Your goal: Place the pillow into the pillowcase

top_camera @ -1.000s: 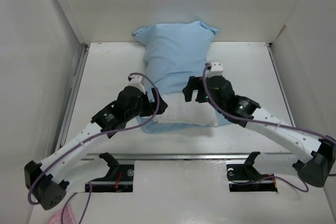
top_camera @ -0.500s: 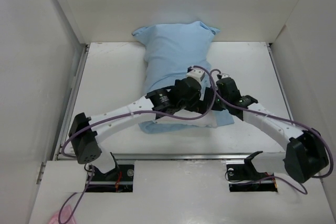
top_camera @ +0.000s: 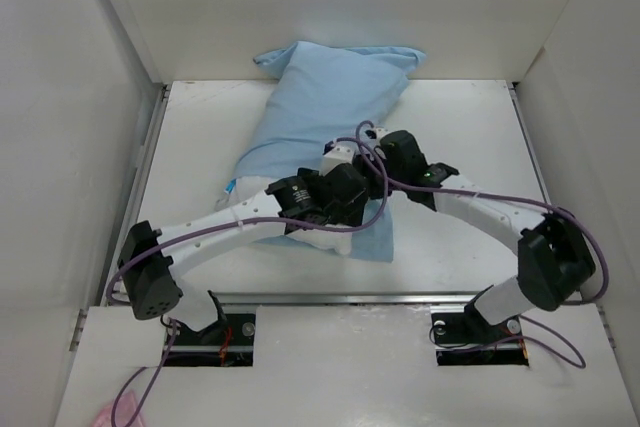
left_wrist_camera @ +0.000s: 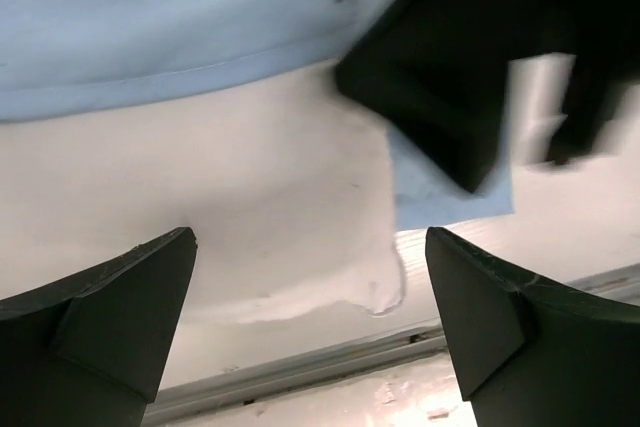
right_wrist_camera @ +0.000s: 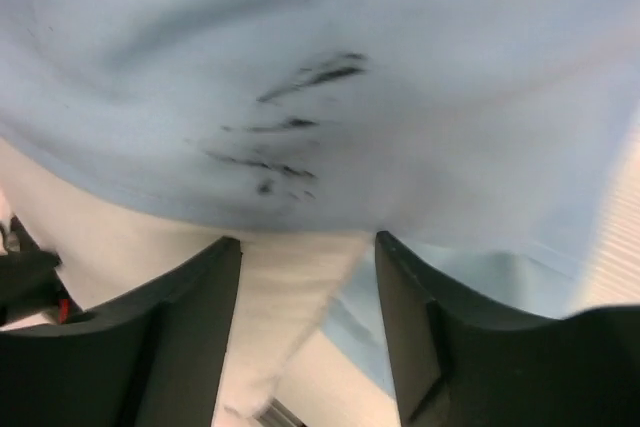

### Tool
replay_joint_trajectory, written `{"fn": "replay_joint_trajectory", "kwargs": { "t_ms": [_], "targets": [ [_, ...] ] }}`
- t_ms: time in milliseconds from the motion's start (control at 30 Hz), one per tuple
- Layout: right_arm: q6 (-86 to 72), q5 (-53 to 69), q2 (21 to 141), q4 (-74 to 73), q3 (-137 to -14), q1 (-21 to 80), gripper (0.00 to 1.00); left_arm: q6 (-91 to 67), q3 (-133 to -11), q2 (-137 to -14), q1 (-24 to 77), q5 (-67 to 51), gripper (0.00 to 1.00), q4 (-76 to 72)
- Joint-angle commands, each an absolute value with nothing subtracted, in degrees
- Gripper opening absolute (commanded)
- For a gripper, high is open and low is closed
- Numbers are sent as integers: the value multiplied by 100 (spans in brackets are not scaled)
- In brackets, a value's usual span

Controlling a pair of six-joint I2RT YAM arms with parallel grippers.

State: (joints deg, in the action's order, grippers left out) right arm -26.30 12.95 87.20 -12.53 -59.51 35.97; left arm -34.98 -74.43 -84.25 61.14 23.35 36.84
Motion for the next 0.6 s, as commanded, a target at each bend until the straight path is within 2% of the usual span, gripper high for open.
{"fn": "replay_joint_trajectory", "kwargs": {
  "t_ms": [0, 33, 67, 133, 267, 500, 533, 567],
  "targets": [
    [-2417, 1222, 7790, -1730, -5925, 3191, 63, -3849, -7295, -8323, 6135, 2689, 100, 4236],
    [-2339, 987, 7561, -1888, -5846, 3138, 70, -3902, -7295, -8384, 6135, 2689, 100, 4297],
    [-2338, 836, 7097, -2168, -5706, 3068, 85, -3902, -7225, -8385, 6135, 2689, 100, 4298],
    [-2285, 259, 6551, -2573, -5590, 3015, 100, -3807, -7163, -8603, 6135, 2689, 100, 4141],
    [-2452, -587, 6118, -2821, -5371, 2753, 100, -3639, -7365, -9297, 6135, 2566, 100, 4008],
    [-2452, -10, 6310, -2514, -5045, 2452, 100, -3998, -7954, -10792, 5706, 3092, 100, 4165],
    [-2452, 52, 6511, -2366, -4975, 2400, 100, -4173, -8111, -11063, 5635, 3163, 73, 4253],
    [-2452, 131, 6617, -2277, -4888, 2399, 100, -4236, -8173, -11065, 5564, 3164, 54, 4306]
  ]
}}
